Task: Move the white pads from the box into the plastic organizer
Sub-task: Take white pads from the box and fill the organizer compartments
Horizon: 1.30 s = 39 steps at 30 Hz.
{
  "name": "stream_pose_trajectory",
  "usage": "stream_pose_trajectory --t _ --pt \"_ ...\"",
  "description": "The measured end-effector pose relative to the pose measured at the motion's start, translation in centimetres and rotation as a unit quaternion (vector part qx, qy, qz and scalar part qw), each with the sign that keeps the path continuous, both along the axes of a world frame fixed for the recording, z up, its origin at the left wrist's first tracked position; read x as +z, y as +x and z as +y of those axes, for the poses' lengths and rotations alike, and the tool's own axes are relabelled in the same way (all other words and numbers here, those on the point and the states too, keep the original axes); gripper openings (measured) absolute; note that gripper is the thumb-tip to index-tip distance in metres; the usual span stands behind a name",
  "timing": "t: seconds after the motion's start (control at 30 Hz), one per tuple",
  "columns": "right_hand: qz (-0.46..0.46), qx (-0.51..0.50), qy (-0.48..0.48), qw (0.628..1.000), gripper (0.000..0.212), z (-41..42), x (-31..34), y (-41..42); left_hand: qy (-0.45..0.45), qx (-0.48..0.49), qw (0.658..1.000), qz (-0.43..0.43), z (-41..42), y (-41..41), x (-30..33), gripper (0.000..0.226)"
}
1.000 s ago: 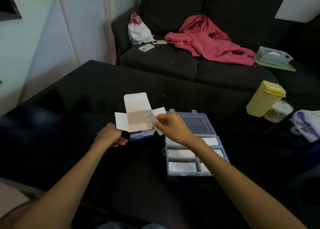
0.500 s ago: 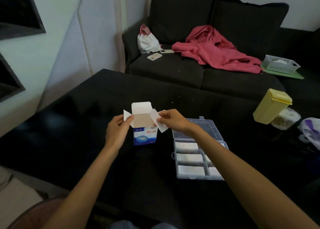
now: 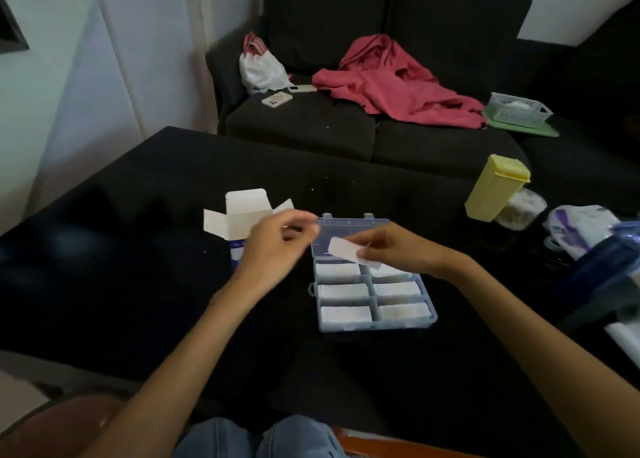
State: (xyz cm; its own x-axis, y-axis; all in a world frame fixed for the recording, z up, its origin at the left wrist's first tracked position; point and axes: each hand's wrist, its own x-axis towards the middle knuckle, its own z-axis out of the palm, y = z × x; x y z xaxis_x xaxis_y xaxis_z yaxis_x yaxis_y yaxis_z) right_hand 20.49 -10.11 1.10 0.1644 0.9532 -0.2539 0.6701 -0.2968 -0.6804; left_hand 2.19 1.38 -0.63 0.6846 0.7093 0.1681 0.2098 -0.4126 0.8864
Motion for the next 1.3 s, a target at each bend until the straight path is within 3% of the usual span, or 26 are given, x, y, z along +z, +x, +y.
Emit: stream_pose_trajectory --t 0.1,0.23,0.43,0.57,0.73,0.93,1.3 --pt "-0.009 0.005 0.001 1.0 0.037 -1.0 -0.4 0.8 -0.018 -0.1 0.991 0.09 -1.6 2.8 -0.9 0.036" --pt "-0.009 -0.007 0.028 1.0 0.034 -1.9 -1.1 1.9 -0.019 -0.108 0.99 0.093 -1.7 4.7 -2.2 0.027" --pt "0.054 -0.174 0.176 0.967 0.019 -0.7 -2.6 2.8 0.004 -0.006 1.0 0.02 0.2 5.7 -2.9 0.024" --pt "0.07 -0.229 0.154 0.959 0.025 1.4 -5.8 2.5 0.069 0.032 0.995 0.061 1.0 5.9 -5.0 0.026" --pt "-0.05 -0.261 0.106 0.958 0.012 2.3 -9.4 2.5 0.14 0.028 0.977 0.157 1.5 6.2 -7.9 0.024" --pt "-0.19 -0.213 0.093 0.954 0.016 2.4 -10.3 3.0 0.196 0.005 0.959 0.203 1.6 6.2 -9.4 0.02" --pt "-0.236 -0.213 0.075 0.945 0.016 2.8 -10.3 2.3 0.187 0.017 0.964 0.188 2.1 5.5 -9.8 0.023"
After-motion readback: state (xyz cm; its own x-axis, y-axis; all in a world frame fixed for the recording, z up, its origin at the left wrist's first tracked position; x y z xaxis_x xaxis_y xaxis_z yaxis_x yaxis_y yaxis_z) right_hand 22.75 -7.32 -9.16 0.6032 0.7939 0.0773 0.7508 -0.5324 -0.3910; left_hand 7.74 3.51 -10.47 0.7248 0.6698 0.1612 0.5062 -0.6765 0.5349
